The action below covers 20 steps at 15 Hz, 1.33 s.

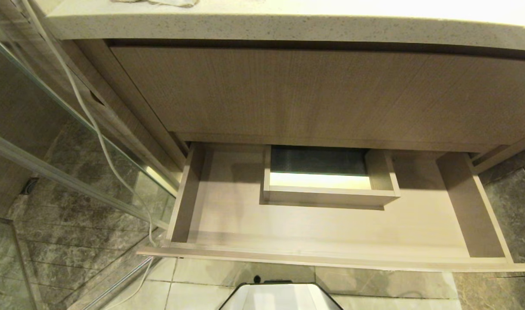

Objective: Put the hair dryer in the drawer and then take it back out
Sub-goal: Pull open the drawer

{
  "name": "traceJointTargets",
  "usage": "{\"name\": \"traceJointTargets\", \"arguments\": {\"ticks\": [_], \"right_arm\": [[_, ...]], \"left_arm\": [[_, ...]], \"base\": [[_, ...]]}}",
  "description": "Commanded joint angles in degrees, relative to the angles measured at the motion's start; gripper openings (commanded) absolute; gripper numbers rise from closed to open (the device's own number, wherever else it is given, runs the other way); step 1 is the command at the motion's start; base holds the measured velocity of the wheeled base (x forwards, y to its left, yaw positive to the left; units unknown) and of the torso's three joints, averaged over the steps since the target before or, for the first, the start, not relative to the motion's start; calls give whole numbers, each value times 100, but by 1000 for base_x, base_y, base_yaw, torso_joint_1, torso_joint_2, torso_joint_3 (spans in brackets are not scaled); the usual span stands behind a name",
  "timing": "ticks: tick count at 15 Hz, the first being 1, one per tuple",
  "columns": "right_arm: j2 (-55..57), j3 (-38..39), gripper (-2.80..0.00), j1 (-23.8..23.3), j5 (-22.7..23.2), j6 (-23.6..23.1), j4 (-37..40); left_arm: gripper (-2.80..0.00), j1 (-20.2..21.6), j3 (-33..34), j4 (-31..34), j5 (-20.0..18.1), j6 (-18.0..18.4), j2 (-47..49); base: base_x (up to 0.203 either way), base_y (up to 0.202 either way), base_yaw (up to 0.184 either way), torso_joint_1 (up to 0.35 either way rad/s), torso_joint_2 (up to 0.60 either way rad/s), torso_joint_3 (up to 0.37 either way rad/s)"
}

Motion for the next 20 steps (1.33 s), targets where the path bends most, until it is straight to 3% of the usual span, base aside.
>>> {"name": "traceJointTargets", "arguments": {"ticks": [1,7,15,20], "right_arm": [[-77,45,-280,7,537,-21,48],[-77,11,-280,-1,395,260,559],[-76,16,-280,-1,362,435,557],[-77,50,-280,-1,377,298,353]], "left_arm": [[-280,0,9,-1,0,0,0],[-280,0,9,-1,0,0,-1],[-280,0,6,-1,0,0,-9],[-280,0,9,-1,0,0,-9]], "base": [[0,0,0,0,0,0],[0,0,0,0,0,0],[0,0,0,0,0,0],[0,0,0,0,0,0]]}}
